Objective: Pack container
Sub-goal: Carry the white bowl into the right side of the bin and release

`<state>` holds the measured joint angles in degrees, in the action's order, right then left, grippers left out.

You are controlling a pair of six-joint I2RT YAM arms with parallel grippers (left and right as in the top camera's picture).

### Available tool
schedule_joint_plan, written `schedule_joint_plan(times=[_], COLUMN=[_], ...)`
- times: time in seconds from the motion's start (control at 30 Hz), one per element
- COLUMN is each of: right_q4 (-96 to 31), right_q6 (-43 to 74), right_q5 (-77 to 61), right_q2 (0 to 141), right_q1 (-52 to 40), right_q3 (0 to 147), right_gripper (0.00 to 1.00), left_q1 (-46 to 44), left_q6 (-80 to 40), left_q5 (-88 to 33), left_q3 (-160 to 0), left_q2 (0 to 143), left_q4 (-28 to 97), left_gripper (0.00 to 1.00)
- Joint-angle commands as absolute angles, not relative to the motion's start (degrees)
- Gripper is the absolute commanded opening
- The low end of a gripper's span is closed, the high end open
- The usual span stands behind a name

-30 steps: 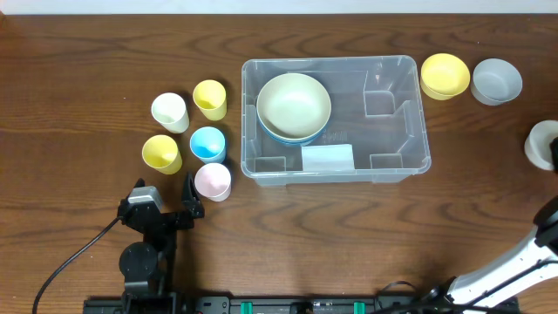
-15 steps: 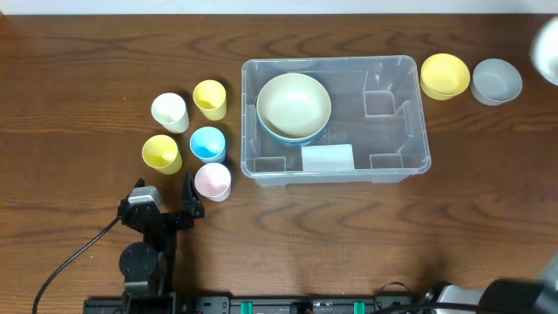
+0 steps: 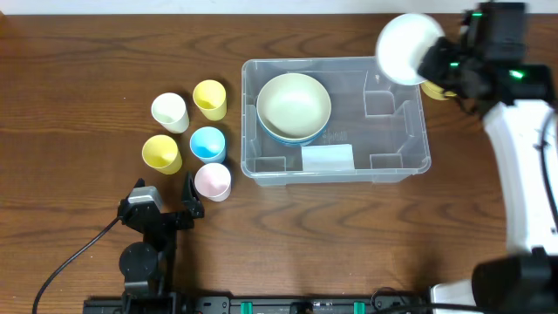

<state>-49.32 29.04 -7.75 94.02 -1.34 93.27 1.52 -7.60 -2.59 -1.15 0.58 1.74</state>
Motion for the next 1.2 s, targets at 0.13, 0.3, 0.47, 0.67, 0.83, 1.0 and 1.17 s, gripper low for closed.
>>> schedule_joint_plan(times=[0.13, 0.3, 0.47, 0.67, 0.83, 1.0, 1.17], right_q4=[-49.54, -50.5, -51.05, -51.05, -51.07, -50.54, -50.63], right_q6=[27.33, 28.23, 28.21, 28.23, 28.25, 28.25, 28.23], right_q5=[-6.42, -6.35, -6.15, -6.02, -5.98, -5.54, -5.34], right_q2=[102.61, 106.08, 108.14, 110.74, 113.27, 115.09, 115.74], right_q1=[-7.05, -7.57, -7.53, -7.62, -7.62, -7.51, -7.53], right_q3=[93.3, 93.3, 93.27, 93.19, 93.17, 93.17, 93.08], right_gripper=[0.03, 0.06, 0.05, 0.08, 0.08, 0.08, 0.12], left_q1=[1.91, 1.91, 1.91, 1.91, 1.91, 1.91, 1.91], left_q6=[-7.11, -7.11, -7.11, -7.11, -7.11, -7.11, -7.11], left_q5=[-1.43, -1.43, -1.43, -1.43, -1.43, -1.43, -1.43], left_q3=[-0.23, -0.23, -0.23, -0.23, -0.23, -0.23, -0.23], left_q2=[0.23, 0.23, 0.23, 0.23, 0.23, 0.23, 0.23], left_q4=[4.03, 4.03, 4.03, 4.03, 4.03, 4.03, 4.03], left_gripper=[0.98, 0.98, 0.98, 0.98, 0.98, 0.98, 0.98])
